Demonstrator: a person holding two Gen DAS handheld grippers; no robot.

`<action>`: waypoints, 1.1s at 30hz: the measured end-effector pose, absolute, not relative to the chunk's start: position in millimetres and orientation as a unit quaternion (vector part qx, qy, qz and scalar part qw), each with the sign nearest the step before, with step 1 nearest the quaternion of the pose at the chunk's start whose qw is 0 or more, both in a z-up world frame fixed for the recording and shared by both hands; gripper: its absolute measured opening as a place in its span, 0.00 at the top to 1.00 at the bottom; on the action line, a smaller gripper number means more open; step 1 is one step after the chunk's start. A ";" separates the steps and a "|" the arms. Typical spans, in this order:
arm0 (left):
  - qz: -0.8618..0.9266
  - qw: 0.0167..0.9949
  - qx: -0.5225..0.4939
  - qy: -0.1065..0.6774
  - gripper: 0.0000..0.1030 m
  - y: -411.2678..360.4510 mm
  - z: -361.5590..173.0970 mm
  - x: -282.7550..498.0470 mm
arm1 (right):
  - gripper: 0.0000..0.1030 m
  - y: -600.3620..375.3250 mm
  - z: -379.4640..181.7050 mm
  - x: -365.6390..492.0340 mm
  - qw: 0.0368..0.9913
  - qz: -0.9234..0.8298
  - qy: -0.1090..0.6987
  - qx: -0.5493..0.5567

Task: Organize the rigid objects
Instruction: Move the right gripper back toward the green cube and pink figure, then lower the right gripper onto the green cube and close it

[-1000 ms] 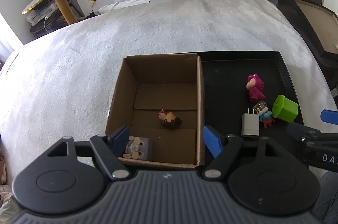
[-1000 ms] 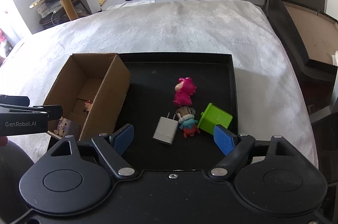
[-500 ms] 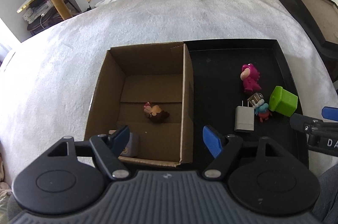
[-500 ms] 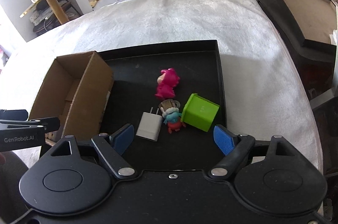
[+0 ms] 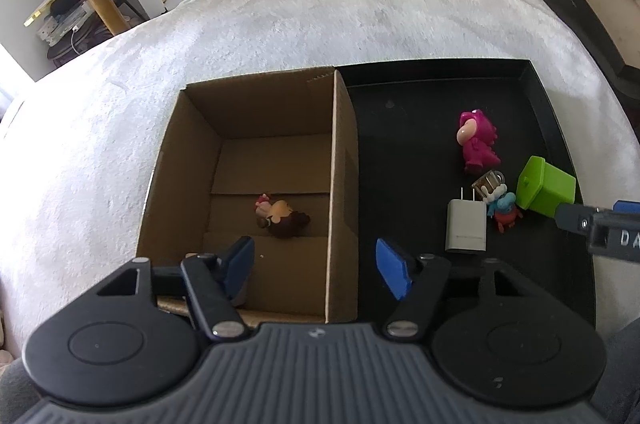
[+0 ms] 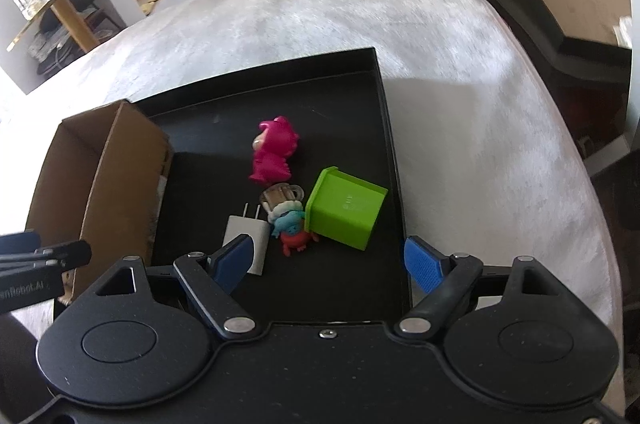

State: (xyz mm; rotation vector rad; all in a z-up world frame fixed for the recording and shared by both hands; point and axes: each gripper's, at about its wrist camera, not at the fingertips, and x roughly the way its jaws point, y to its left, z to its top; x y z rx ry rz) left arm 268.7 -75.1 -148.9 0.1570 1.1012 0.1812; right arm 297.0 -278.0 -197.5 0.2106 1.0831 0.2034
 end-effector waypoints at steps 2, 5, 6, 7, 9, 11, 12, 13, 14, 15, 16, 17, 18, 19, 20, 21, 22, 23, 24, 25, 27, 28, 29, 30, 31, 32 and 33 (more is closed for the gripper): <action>0.084 0.844 0.076 0.524 0.36 -75.8 -152.2 270.2 | 0.20 -279.7 -201.8 301.0 0.844 0.090 0.517 0.111; 0.080 0.843 0.078 0.526 0.36 -77.2 -156.1 272.2 | 0.20 -281.2 -207.5 307.2 0.841 0.079 0.521 0.125; 0.079 0.843 0.080 0.526 0.36 -78.0 -157.4 273.0 | 0.20 -281.5 -209.4 309.0 0.840 0.075 0.522 0.128; 0.078 0.843 0.082 0.526 0.36 -78.7 -158.5 273.4 | 0.20 -281.5 -211.3 310.9 0.839 0.072 0.523 0.130; 0.075 0.842 0.084 0.527 0.37 -80.1 -161.0 274.6 | 0.20 -280.8 -216.1 315.6 0.837 0.066 0.528 0.131; 0.073 0.841 0.083 0.529 0.39 -80.0 -163.7 275.8 | 0.20 -279.8 -219.6 319.4 0.835 0.062 0.531 0.132; 0.073 0.841 0.081 0.531 0.41 -79.1 -164.8 276.4 | 0.20 -279.0 -220.8 321.3 0.834 0.061 0.533 0.133; 0.072 0.840 0.079 0.531 0.43 -78.6 -165.4 276.8 | 0.20 -278.2 -221.7 322.9 0.834 0.058 0.533 0.132; 0.071 0.840 0.078 0.533 0.46 -78.1 -166.6 277.5 | 0.20 -277.4 -222.3 324.1 0.834 0.057 0.533 0.130; 0.070 0.839 0.076 0.534 0.48 -77.8 -167.7 278.2 | 0.20 -276.3 -223.1 325.5 0.834 0.055 0.534 0.127; 0.070 0.839 0.074 0.535 0.48 -77.2 -168.6 278.9 | 0.20 -275.0 -224.1 327.3 0.834 0.053 0.535 0.124; 0.070 0.839 0.073 0.535 0.49 -76.7 -169.0 279.6 | 0.20 -273.9 -225.0 328.6 0.833 0.051 0.536 0.122; 0.071 0.839 0.072 0.534 0.50 -76.0 -169.4 280.6 | 0.20 -272.9 -226.3 330.2 0.833 0.049 0.538 0.121; 0.071 0.840 0.071 0.534 0.51 -75.5 -169.6 281.4 | 0.20 -271.7 -227.3 331.6 0.832 0.048 0.539 0.119; 0.071 0.840 0.069 0.534 0.51 -74.6 -169.6 282.3 | 0.20 -270.0 -228.5 332.9 0.832 0.045 0.540 0.116; 0.071 0.840 0.068 0.533 0.51 -73.8 -169.6 283.3 | 0.20 -268.2 -229.6 334.2 0.832 0.043 0.541 0.112; 0.071 0.840 0.067 0.533 0.51 -73.1 -169.8 284.2 | 0.20 -266.8 -231.4 335.6 0.832 0.040 0.543 0.108; 0.071 0.840 0.067 0.533 0.51 -72.5 -170.2 285.3 | 0.20 -265.4 -233.7 337.1 0.832 0.035 0.545 0.104; 0.071 0.840 0.068 0.534 0.51 -72.4 -170.4 286.2 | 0.20 -264.3 -235.6 338.5 0.831 0.031 0.546 0.101; 0.070 0.840 0.069 0.534 0.51 -72.3 -170.7 287.2 | 0.20 -263.5 -237.2 339.4 0.831 0.027 0.548 0.098; 0.068 0.841 0.071 0.533 0.51 -72.6 -170.3 288.0 | 0.24 -261.6 -239.6 340.5 0.832 0.023 0.547 0.091; 0.067 0.840 0.071 0.533 0.51 -72.5 -170.4 288.4 | 0.26 -260.4 -240.8 340.9 0.831 0.020 0.549 0.086; 0.067 0.840 0.070 0.534 0.51 -72.7 -170.7 288.7 | 0.32 -259.5 -240.8 340.7 0.833 0.014 0.548 0.078; 0.066 0.839 0.070 0.535 0.51 -72.5 -170.9 288.9 | 0.39 -259.3 -239.9 340.4 0.834 0.009 0.547 0.073; 0.066 0.839 0.070 0.535 0.51 -72.7 -171.0 288.8 | 0.42 -260.0 -238.6 339.8 0.835 0.005 0.546 0.069; 0.066 0.839 0.070 0.536 0.51 -72.7 -171.0 288.6 | 0.51 -261.5 -237.3 339.2 0.836 0.002 0.544 0.066; 0.065 0.839 0.070 0.536 0.51 -72.7 -170.7 288.4 | 0.52 -263.5 -235.9 338.9 0.838 0.004 0.541 0.066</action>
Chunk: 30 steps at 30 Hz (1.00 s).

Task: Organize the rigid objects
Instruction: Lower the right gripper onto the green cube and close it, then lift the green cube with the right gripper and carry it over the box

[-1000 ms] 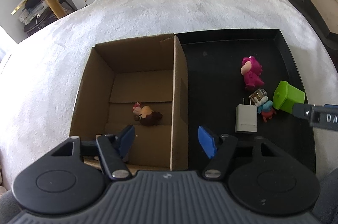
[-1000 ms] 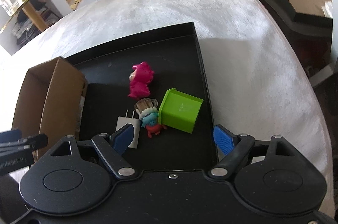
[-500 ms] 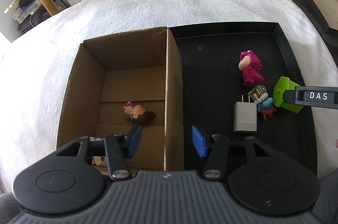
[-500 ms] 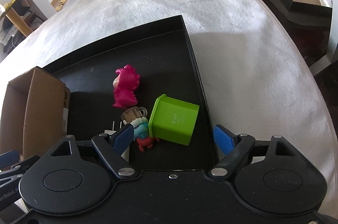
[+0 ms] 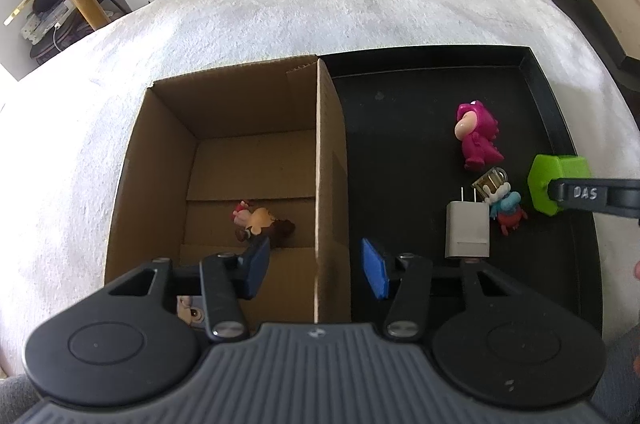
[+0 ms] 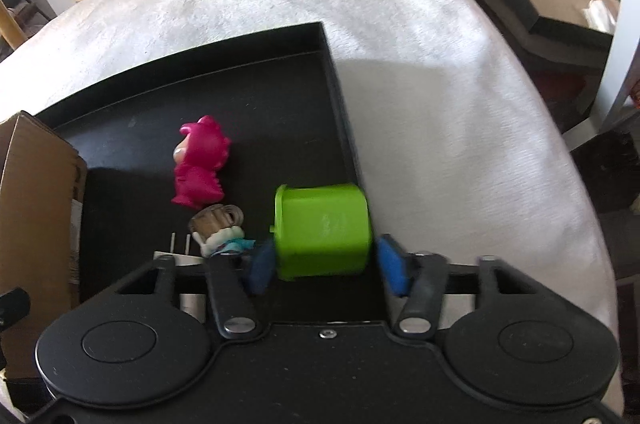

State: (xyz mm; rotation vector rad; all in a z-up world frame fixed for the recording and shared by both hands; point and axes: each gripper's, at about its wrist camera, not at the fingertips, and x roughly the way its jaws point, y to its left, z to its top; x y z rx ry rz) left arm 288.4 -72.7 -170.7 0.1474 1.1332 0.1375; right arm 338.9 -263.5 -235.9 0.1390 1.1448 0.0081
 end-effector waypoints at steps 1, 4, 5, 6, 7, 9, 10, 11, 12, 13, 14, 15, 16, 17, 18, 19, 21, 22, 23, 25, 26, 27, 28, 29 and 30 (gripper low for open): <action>0.064 0.839 0.070 0.536 0.51 -72.7 -170.6 288.0 | 0.52 -265.9 -234.8 338.8 0.837 0.011 0.541 0.074; 0.064 0.839 0.070 0.536 0.51 -72.4 -170.6 287.4 | 0.53 -269.4 -233.1 337.3 0.836 0.015 0.543 0.077; 0.064 0.839 0.069 0.536 0.51 -72.1 -170.3 287.0 | 0.53 -270.3 -232.1 336.2 0.837 0.016 0.540 0.080; 0.066 0.840 0.068 0.535 0.51 -71.4 -169.4 286.2 | 0.53 -271.0 -230.7 334.9 0.838 0.018 0.539 0.084; 0.067 0.840 0.067 0.534 0.51 -70.2 -168.6 285.8 | 0.53 -271.0 -229.2 333.7 0.839 0.020 0.538 0.085; 0.070 0.841 0.065 0.532 0.51 -68.3 -166.9 284.3 | 0.53 -268.8 -225.9 331.7 0.840 0.025 0.535 0.085; 0.071 0.841 0.063 0.532 0.51 -66.7 -165.9 283.8 | 0.53 -267.4 -224.4 330.9 0.841 0.029 0.534 0.084; 0.070 0.841 0.060 0.532 0.51 -65.5 -164.9 283.2 | 0.53 -266.2 -222.2 329.3 0.842 0.033 0.532 0.084; 0.070 0.842 0.059 0.532 0.51 -64.7 -163.4 282.4 | 0.53 -265.5 -219.8 328.0 0.843 0.035 0.531 0.084; 0.071 0.843 0.059 0.530 0.51 -64.1 -161.2 281.3 | 0.53 -264.9 -217.0 326.7 0.844 0.037 0.529 0.086; 0.071 0.844 0.058 0.528 0.51 -63.5 -158.9 280.5 | 0.53 -264.6 -213.2 324.9 0.845 0.039 0.526 0.089; 0.072 0.845 0.059 0.526 0.51 -63.2 -156.5 279.7 | 0.53 -264.6 -209.8 323.3 0.846 0.040 0.523 0.092; 0.072 0.847 0.060 0.523 0.51 -63.3 -153.7 278.6 | 0.53 -264.5 -206.3 321.8 0.848 0.043 0.520 0.094; 0.071 0.848 0.060 0.521 0.51 -63.0 -151.9 278.1 | 0.53 -264.4 -202.7 320.2 0.850 0.046 0.517 0.095; 0.071 0.850 0.060 0.518 0.51 -62.6 -148.8 276.6 | 0.53 -264.0 -199.2 318.6 0.851 0.049 0.513 0.096; 0.070 0.852 0.060 0.516 0.51 -62.2 -146.4 275.2 | 0.53 -263.5 -195.7 317.1 0.853 0.052 0.510 0.097; 0.071 0.854 0.061 0.511 0.51 -60.9 -142.0 272.4 | 0.53 -262.1 -188.5 313.9 0.856 0.058 0.504 0.099; 0.071 0.856 0.060 0.509 0.51 -59.7 -139.7 270.4 | 0.53 -261.0 -185.6 312.5 0.858 0.060 0.501 0.098; 0.072 0.856 0.059 0.508 0.51 -58.2 -137.9 268.8 | 0.53 -259.9 -182.6 310.7 0.859 0.063 0.499 0.098; 0.072 0.858 0.057 0.505 0.51 -55.2 -134.2 264.2 | 0.53 -258.0 -177.5 307.6 0.861 0.066 0.495 0.097; 0.072 0.859 0.056 0.504 0.51 -53.6 -132.4 262.4 | 0.53 -257.1 -174.9 305.6 0.862 0.067 0.493 0.096; 0.071 0.860 0.055 0.502 0.51 -52.3 -131.3 260.5 | 0.53 -256.2 -173.0 304.0 0.863 0.067 0.491 0.095; 0.071 0.861 0.054 0.501 0.51 -50.7 -129.5 258.0 | 0.53 -254.9 -170.5 302.3 0.864 0.068 0.489 0.095; 0.070 0.862 0.054 0.499 0.51 -49.5 -128.1 256.3 | 0.53 -253.4 -168.1 300.1 0.865 0.070 0.487 0.095; 0.070 0.863 0.053 0.498 0.51 -47.8 -126.5 254.3 | 0.53 -251.6 -166.1 297.8 0.867 0.070 0.485 0.093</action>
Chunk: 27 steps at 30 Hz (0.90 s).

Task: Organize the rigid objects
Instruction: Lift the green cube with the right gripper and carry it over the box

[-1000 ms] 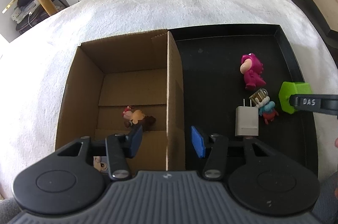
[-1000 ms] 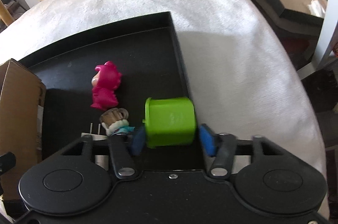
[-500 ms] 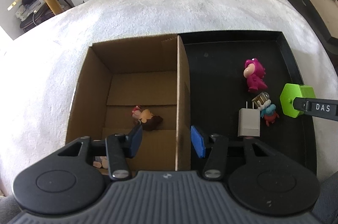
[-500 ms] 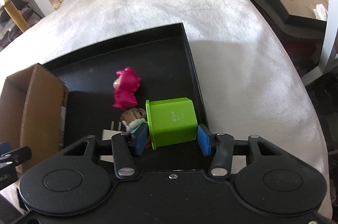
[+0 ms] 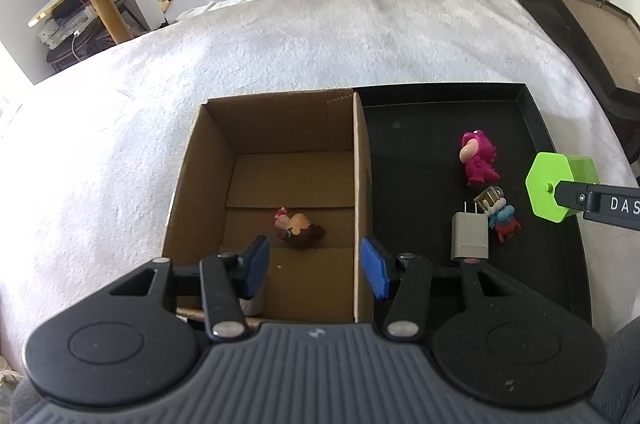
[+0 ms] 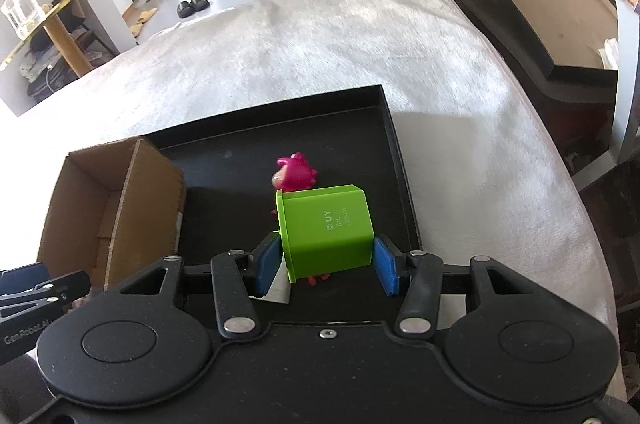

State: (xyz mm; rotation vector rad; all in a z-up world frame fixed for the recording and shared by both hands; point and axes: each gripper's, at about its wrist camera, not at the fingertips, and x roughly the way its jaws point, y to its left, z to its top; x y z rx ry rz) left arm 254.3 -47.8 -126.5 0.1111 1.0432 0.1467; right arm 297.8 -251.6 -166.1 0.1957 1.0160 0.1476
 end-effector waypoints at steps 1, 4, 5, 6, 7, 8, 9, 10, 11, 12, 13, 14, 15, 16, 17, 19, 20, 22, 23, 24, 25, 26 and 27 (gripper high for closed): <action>0.070 0.864 0.052 0.496 0.51 -45.8 -125.0 252.4 | 0.53 -249.3 -163.7 295.5 0.868 0.071 0.484 0.092; 0.069 0.867 0.048 0.491 0.51 -39.8 -121.6 247.6 | 0.53 -242.1 -156.9 288.7 0.870 0.075 0.479 0.086; 0.069 0.868 0.048 0.490 0.51 -38.1 -120.5 246.0 | 0.53 -239.7 -154.6 286.8 0.871 0.077 0.477 0.085; 0.068 0.869 0.047 0.488 0.51 -36.6 -119.3 245.0 | 0.53 -237.0 -152.8 284.8 0.872 0.078 0.476 0.083; 0.069 0.869 0.047 0.487 0.51 -34.1 -118.2 243.2 | 0.53 -234.5 -150.9 282.7 0.873 0.079 0.475 0.081; 0.069 0.870 0.046 0.486 0.51 -32.0 -117.4 241.6 | 0.53 -231.7 -149.4 281.5 0.873 0.080 0.474 0.079; 0.069 0.871 0.045 0.485 0.51 -28.9 -116.2 240.0 | 0.53 -228.9 -147.8 279.9 0.874 0.081 0.473 0.078; 0.069 0.871 0.045 0.484 0.51 -26.6 -115.5 238.7 | 0.53 -226.2 -146.3 278.7 0.875 0.082 0.472 0.075; 0.069 0.871 0.045 0.484 0.51 -24.2 -114.8 237.2 | 0.53 -223.3 -144.8 277.5 0.875 0.083 0.471 0.073; 0.068 0.872 0.045 0.483 0.51 -21.3 -114.1 235.9 | 0.53 -221.0 -143.8 276.8 0.875 0.084 0.471 0.072; 0.069 0.872 0.045 0.482 0.51 -18.2 -113.1 234.7 | 0.53 -218.2 -142.3 275.4 0.876 0.084 0.470 0.070; 0.069 0.873 0.045 0.482 0.51 -15.3 -111.9 233.5 | 0.53 -215.8 -140.8 274.6 0.876 0.085 0.469 0.069; 0.070 0.873 0.044 0.480 0.51 -11.8 -110.8 232.6 | 0.53 -212.5 -139.0 273.2 0.877 0.086 0.468 0.068; 0.071 0.874 0.042 0.479 0.51 -7.8 -109.8 231.9 | 0.53 -209.5 -137.2 272.9 0.878 0.087 0.467 0.066; 0.073 0.874 0.040 0.478 0.51 -3.5 -108.7 231.5 | 0.53 -205.9 -135.2 271.8 0.879 0.088 0.465 0.063; 0.076 0.876 0.036 0.476 0.51 3.7 -107.1 230.5 | 0.53 -199.4 -131.8 270.9 0.880 0.090 0.462 0.060; 0.077 0.876 0.035 0.475 0.51 7.1 -106.6 230.3 | 0.53 -195.8 -130.2 271.1 0.881 0.091 0.461 0.058; 0.078 0.876 0.032 0.474 0.51 15.5 -105.1 229.8 | 0.53 -189.2 -127.2 271.0 0.882 0.093 0.458 0.055; 0.079 0.876 0.031 0.474 0.51 18.4 -105.0 229.8 | 0.53 -185.4 -125.9 271.5 0.883 0.093 0.456 0.054; 0.079 0.876 0.031 0.474 0.51 22.0 -104.3 230.0 | 0.53 -182.2 -124.8 272.2 0.884 0.093 0.455 0.053; 0.078 0.877 0.032 0.474 0.51 26.1 -103.4 230.5 | 0.53 -179.1 -123.8 273.0 0.885 0.093 0.454 0.053; 0.077 0.877 0.033 0.473 0.51 28.9 -102.7 230.5 | 0.53 -175.9 -123.2 274.0 0.885 0.092 0.453 0.053; 0.076 0.877 0.033 0.473 0.51 32.2 -102.1 231.6 | 0.53 -172.4 -122.3 274.9 0.886 0.091 0.452 0.053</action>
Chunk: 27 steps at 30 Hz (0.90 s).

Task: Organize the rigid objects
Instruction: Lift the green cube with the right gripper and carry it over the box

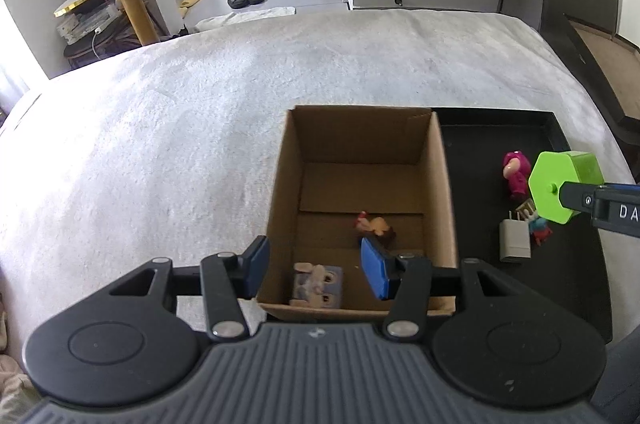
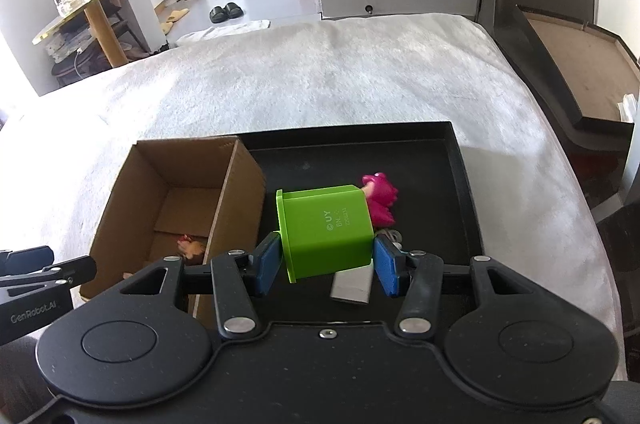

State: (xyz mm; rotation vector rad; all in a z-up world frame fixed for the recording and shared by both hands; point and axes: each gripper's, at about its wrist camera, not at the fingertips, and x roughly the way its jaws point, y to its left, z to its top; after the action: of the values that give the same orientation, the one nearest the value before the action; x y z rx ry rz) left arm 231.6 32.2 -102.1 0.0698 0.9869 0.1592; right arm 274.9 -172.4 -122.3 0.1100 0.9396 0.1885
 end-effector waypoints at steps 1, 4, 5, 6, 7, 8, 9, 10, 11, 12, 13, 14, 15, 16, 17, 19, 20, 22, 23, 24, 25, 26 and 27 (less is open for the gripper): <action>0.076 0.877 0.033 0.473 0.51 36.1 -101.6 232.5 | 0.53 -169.1 -121.7 275.3 0.886 0.090 0.451 0.052; 0.074 0.877 0.032 0.474 0.51 45.3 -101.3 237.0 | 0.53 -159.7 -120.0 276.6 0.888 0.090 0.449 0.051; 0.074 0.877 0.033 0.474 0.50 48.1 -101.0 238.2 | 0.53 -156.6 -119.7 277.1 0.888 0.090 0.448 0.051; 0.075 0.877 0.033 0.474 0.50 50.6 -101.2 239.1 | 0.53 -153.8 -119.4 277.7 0.888 0.090 0.448 0.051; 0.076 0.876 0.033 0.475 0.50 53.3 -101.5 240.4 | 0.53 -150.8 -118.7 277.9 0.888 0.090 0.448 0.051; 0.076 0.876 0.032 0.475 0.49 55.8 -101.8 241.1 | 0.53 -147.3 -118.4 278.6 0.888 0.091 0.447 0.051; 0.075 0.875 0.031 0.477 0.47 57.8 -102.7 242.3 | 0.53 -144.5 -118.2 279.3 0.888 0.091 0.447 0.050; 0.074 0.874 0.030 0.479 0.47 60.1 -104.0 243.9 | 0.53 -142.1 -118.3 280.2 0.888 0.092 0.448 0.049; 0.074 0.873 0.028 0.481 0.47 62.3 -105.0 243.9 | 0.53 -139.2 -118.3 281.1 0.888 0.092 0.448 0.048; 0.075 0.872 0.026 0.483 0.47 64.6 -106.5 244.9 | 0.53 -136.5 -118.1 281.7 0.888 0.093 0.449 0.047; 0.077 0.872 0.023 0.483 0.47 67.2 -108.4 245.8 | 0.53 -133.7 -118.0 282.8 0.887 0.094 0.449 0.045; 0.079 0.872 0.021 0.483 0.47 68.7 -109.8 246.0 | 0.53 -131.0 -117.7 283.8 0.887 0.095 0.449 0.043; 0.082 0.872 0.018 0.483 0.47 71.3 -111.8 246.5 | 0.53 -128.5 -117.2 284.5 0.887 0.097 0.449 0.041; 0.084 0.872 0.016 0.482 0.47 73.5 -113.4 246.6 | 0.53 -126.1 -116.9 285.5 0.887 0.098 0.449 0.038; 0.086 0.871 0.013 0.483 0.47 75.7 -115.7 247.2 | 0.53 -123.2 -116.7 286.8 0.888 0.101 0.448 0.035; 0.088 0.869 0.006 0.488 0.48 80.4 -119.0 248.7 | 0.53 -118.1 -117.2 289.3 0.887 0.104 0.448 0.030; 0.088 0.868 0.003 0.489 0.50 82.4 -120.3 249.7 | 0.53 -115.8 -117.5 290.7 0.887 0.106 0.449 0.028; 0.089 0.867 0.000 0.491 0.50 84.8 -123.2 251.5 | 0.53 -111.6 -117.4 292.2 0.887 0.109 0.449 0.024; 0.088 0.867 -0.001 0.491 0.50 85.9 -123.8 252.4 | 0.53 -110.1 -117.4 293.5 0.886 0.110 0.449 0.024; 0.088 0.866 -0.002 0.492 0.51 86.4 -124.8 253.3 | 0.53 -108.4 -117.5 294.1 0.886 0.112 0.449 0.023; 0.087 0.865 -0.004 0.493 0.52 86.7 -126.4 254.5 | 0.53 -106.3 -117.2 294.8 0.886 0.114 0.449 0.023; 0.087 0.865 -0.005 0.494 0.53 87.0 -127.3 255.5 | 0.53 -104.0 -117.0 295.7 0.886 0.118 0.448 0.022; 0.087 0.864 -0.006 0.496 0.55 87.1 -128.8 256.7 | 0.53 -101.4 -116.6 296.7 0.886 0.121 0.448 0.021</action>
State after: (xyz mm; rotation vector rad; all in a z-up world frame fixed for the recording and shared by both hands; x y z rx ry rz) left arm 256.7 87.1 -128.8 -0.0127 1.0395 0.1832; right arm 296.7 -101.4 -116.6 0.0439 0.9310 0.2526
